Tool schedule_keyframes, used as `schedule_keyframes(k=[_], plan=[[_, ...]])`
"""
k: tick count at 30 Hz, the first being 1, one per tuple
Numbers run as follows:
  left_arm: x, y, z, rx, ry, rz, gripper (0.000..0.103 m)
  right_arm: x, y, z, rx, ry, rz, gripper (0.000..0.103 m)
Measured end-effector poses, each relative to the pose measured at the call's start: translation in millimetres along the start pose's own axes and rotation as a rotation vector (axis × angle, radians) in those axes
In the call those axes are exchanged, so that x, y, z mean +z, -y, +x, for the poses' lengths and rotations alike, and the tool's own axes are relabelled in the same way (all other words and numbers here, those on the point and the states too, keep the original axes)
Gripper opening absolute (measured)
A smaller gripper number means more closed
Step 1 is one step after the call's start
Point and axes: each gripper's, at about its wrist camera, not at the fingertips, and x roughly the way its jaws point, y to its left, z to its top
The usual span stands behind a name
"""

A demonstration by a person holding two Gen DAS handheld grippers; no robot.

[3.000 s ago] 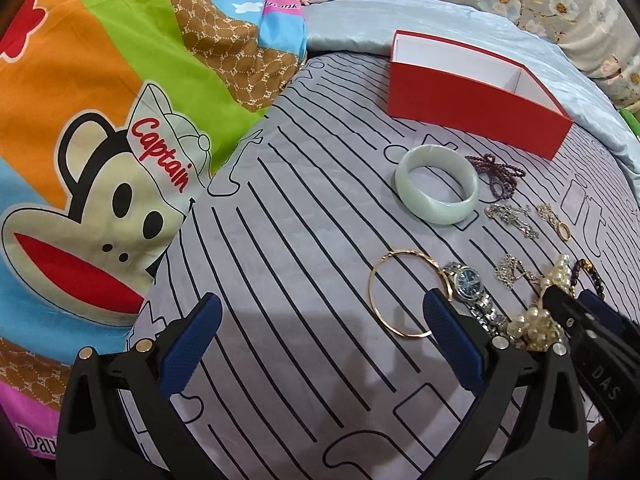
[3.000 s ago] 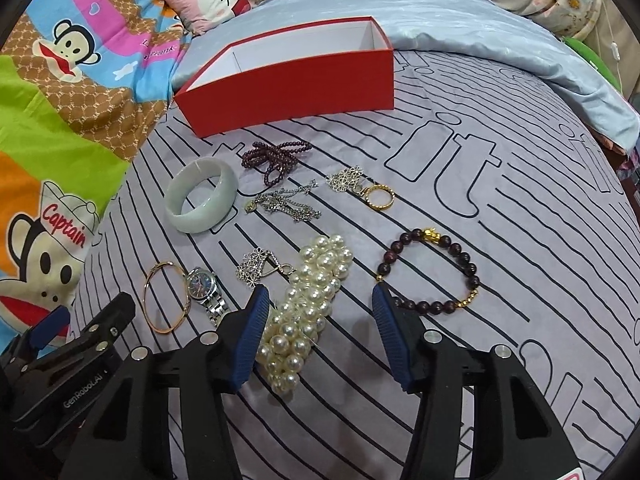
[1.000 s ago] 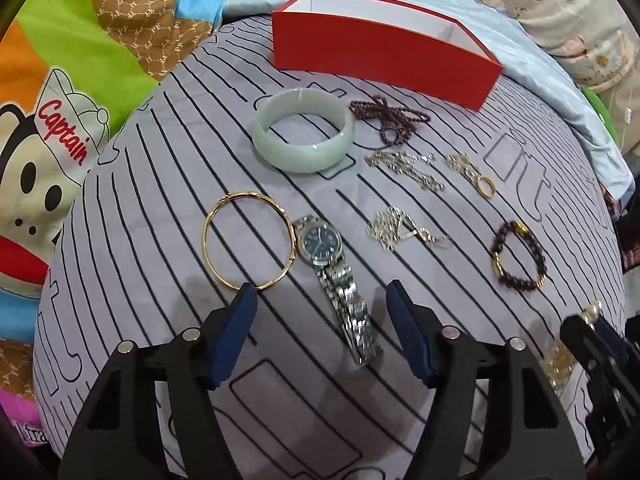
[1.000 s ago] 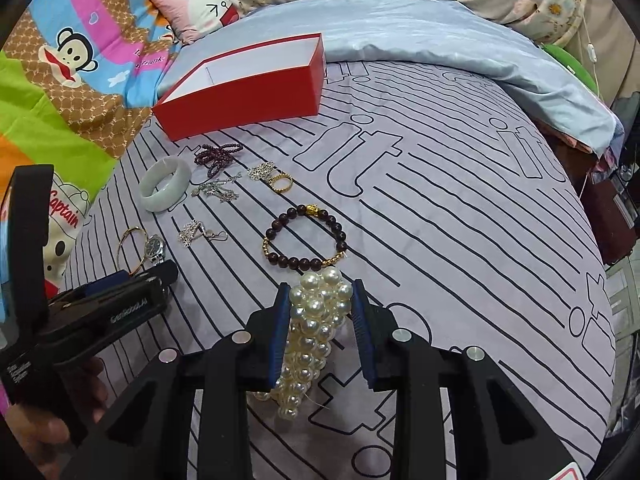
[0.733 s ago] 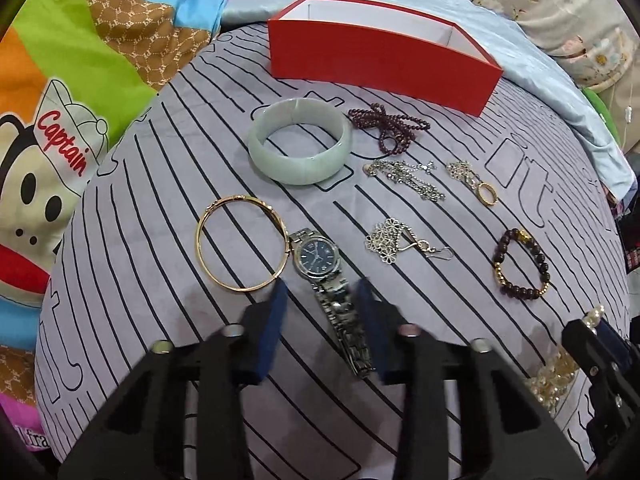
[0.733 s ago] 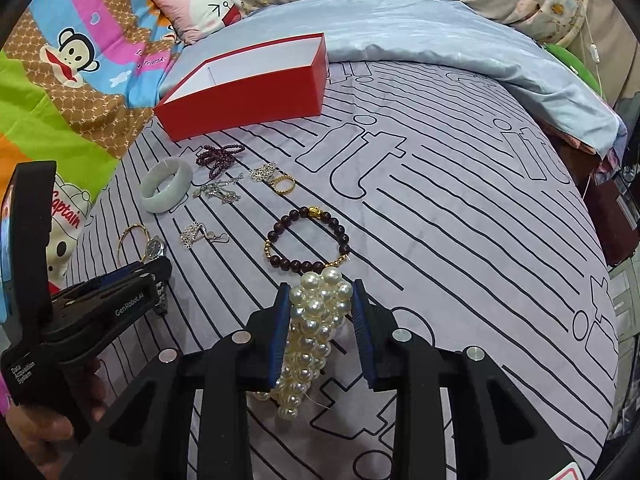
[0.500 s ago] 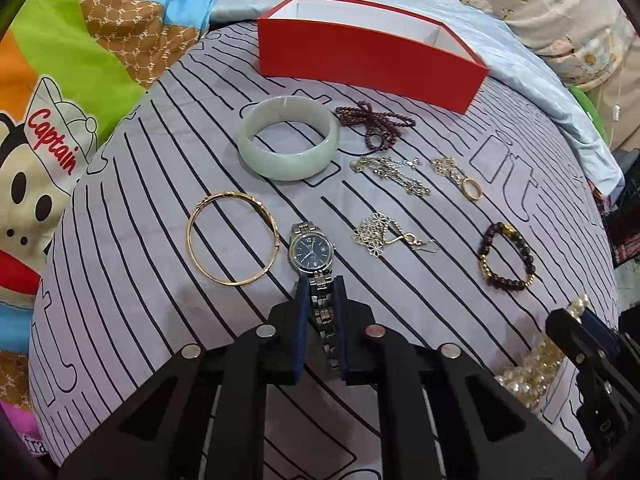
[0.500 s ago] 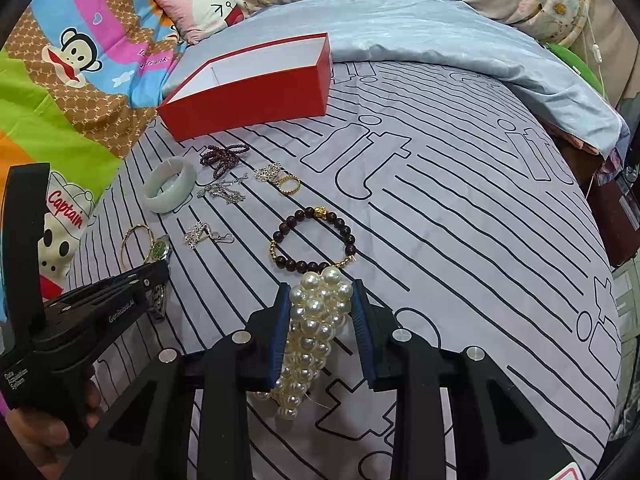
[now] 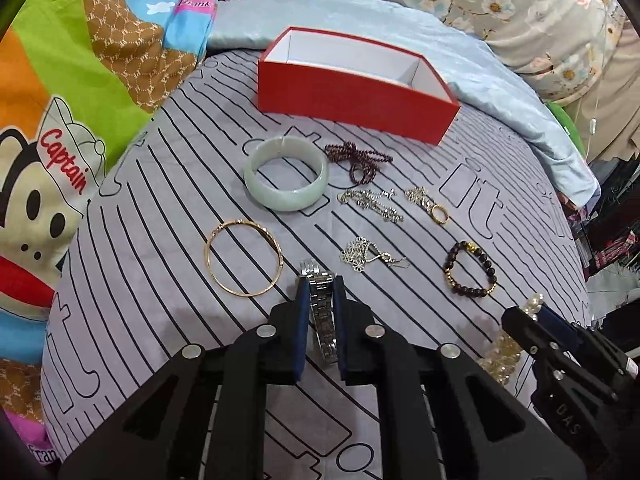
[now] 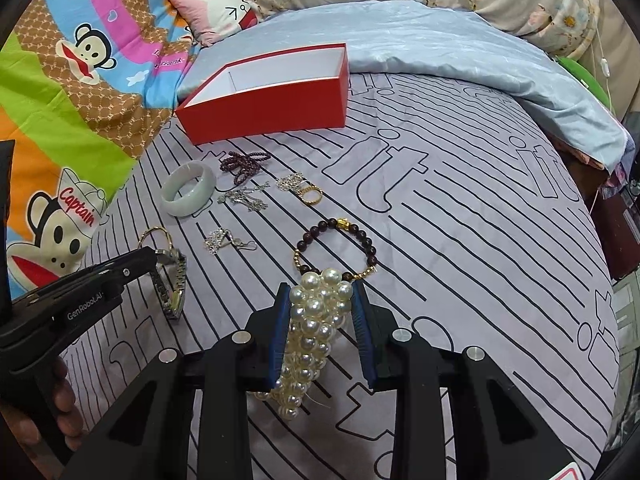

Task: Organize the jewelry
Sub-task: 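Carry watch and pearls into the red box and open both grippers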

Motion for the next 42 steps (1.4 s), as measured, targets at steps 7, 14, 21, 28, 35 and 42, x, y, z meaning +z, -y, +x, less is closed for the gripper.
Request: schedule_keyframes(k=[7,14,21,28,35,42], plan=[[7.1,-0.6,-13.9,-0.011,0.032,0.000,0.010,7.7,-9.2,-7.4,0.014,0.026,-0.019,0.029],[20.9,0.1,-25.9,-0.019,0.050,-0.005,0.010,23.2,-15.3,-15.7,0.026,0.063,-0.033,0.029],[57.3,2.1,-39.4,-0.030,0.105,-0.001,0.011,64.0,-15.5,-20.0,0.072,0.101,-0.035,0.029],[120.3,6.7,-49.7,-0.032,0.196,0.025,0.011,132.1,-14.3,-14.9,0.095,0.161,-0.052,0.029],[198.2,15.4,-34.7,-0.014,0.280,0.062,0.011,207.1,-21.1,12.9,0.092,0.193,-0.069,0.029],[258.9,24.7,18.8,-0.030,0.268,0.064,0.011,267.8,-31.9,66.8,0.091,0.160,-0.084,0.029]])
